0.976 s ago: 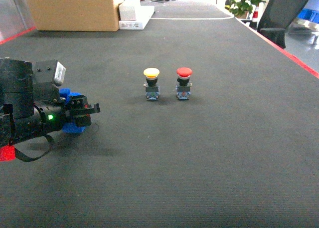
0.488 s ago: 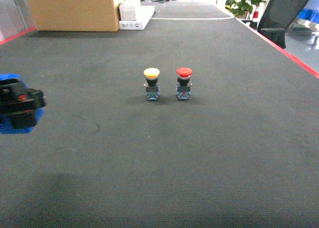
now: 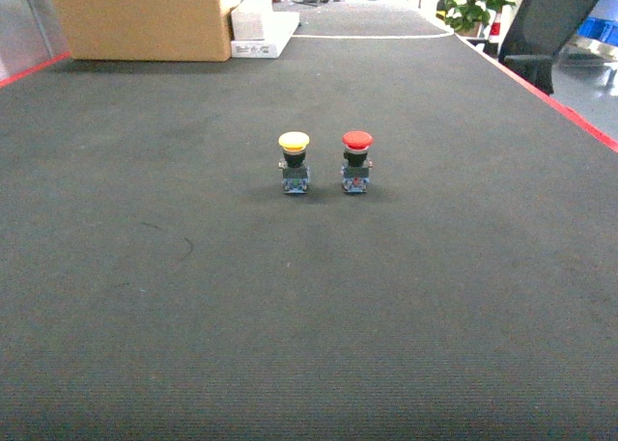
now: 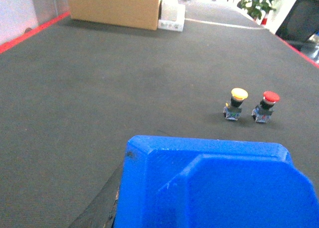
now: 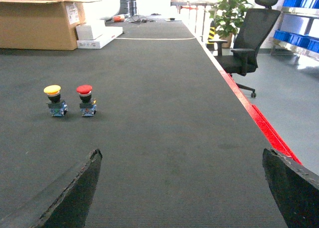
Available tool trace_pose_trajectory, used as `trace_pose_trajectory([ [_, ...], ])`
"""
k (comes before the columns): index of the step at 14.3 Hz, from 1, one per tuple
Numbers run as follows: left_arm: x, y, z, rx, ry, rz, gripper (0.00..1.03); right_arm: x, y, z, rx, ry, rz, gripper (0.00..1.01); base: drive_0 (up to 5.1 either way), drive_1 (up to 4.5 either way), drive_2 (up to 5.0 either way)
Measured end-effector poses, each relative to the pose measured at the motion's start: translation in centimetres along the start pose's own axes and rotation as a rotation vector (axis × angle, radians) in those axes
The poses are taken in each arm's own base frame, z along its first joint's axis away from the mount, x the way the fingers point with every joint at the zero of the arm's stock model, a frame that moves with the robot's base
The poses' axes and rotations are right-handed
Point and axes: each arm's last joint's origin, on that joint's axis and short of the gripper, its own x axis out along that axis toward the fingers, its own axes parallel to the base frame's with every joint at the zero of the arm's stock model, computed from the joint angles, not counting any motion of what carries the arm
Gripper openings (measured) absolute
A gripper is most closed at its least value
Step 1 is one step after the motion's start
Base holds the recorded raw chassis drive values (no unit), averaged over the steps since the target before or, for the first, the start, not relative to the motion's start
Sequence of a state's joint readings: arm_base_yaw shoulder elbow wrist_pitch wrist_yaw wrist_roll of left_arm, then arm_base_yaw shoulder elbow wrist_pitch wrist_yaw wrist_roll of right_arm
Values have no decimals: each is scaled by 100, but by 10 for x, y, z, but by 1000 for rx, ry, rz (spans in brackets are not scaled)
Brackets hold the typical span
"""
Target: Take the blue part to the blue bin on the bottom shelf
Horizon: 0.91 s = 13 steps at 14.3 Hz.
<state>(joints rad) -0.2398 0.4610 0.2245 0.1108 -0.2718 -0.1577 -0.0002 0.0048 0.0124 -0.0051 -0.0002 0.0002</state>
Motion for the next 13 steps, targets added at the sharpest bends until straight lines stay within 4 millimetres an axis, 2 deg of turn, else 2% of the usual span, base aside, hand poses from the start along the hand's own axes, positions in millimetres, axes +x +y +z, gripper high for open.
trace_pose_trajectory([
  [1, -9, 2, 4, -12, -44, 1, 46, 0, 0, 0, 0, 0, 0, 98, 0, 0, 0],
  [2, -10, 2, 7, -19, -66, 4, 46, 0, 0, 0, 0, 0, 0, 98, 0, 0, 0],
  [13, -9, 2, 3, -11, -38, 10, 46, 0, 0, 0, 0, 0, 0, 98, 0, 0, 0],
])
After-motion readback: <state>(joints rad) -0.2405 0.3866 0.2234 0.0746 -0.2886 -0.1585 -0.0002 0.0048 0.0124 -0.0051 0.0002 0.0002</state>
